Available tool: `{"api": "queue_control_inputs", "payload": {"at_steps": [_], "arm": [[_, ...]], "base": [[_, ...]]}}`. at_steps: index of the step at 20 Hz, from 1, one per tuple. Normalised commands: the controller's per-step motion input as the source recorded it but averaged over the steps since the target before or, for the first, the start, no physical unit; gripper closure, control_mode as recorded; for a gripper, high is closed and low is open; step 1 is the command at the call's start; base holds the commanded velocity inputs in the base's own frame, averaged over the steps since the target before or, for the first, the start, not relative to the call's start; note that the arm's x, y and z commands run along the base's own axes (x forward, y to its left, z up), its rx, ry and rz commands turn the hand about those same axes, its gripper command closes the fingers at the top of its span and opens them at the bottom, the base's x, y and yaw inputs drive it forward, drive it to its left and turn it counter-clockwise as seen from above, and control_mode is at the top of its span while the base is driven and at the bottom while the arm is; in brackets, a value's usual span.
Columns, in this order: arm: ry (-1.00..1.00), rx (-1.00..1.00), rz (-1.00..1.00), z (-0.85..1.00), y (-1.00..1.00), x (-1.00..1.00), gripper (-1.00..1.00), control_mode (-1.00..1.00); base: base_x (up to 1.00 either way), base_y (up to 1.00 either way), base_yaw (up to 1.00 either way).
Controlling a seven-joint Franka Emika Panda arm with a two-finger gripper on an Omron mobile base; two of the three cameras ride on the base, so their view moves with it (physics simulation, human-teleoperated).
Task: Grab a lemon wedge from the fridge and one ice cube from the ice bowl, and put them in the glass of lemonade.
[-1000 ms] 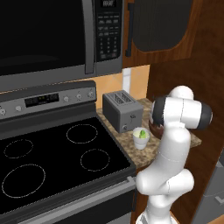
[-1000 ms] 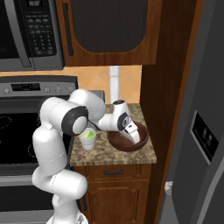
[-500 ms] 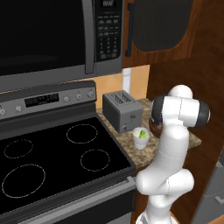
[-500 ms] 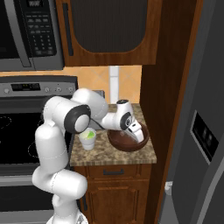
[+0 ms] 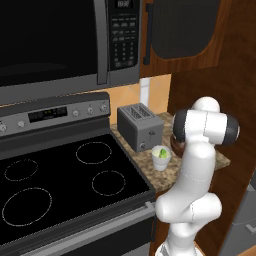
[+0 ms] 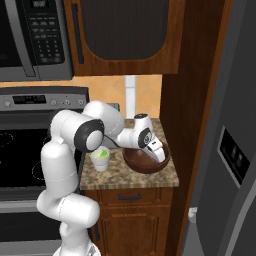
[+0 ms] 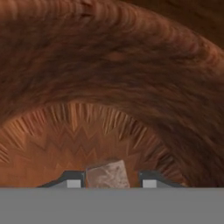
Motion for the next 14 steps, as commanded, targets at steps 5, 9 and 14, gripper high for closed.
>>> {"api": "queue_control_inputs", "payload": {"at_steps": [5, 9, 14], "arm": [[0.00, 0.00, 0.00, 0.00, 0.00, 0.00, 1.00, -1.00], [-0.01, 0.00, 0.00, 0.21, 0.01, -0.29, 1.00, -1.00], [-0.19, -0.01, 0.03, 0.88, 0.34, -0.84, 1.00, -1.00]], "base": [[0.00, 0.00, 0.00], [0.00, 0.00, 0.00], [0.00, 0.00, 0.00]]}}
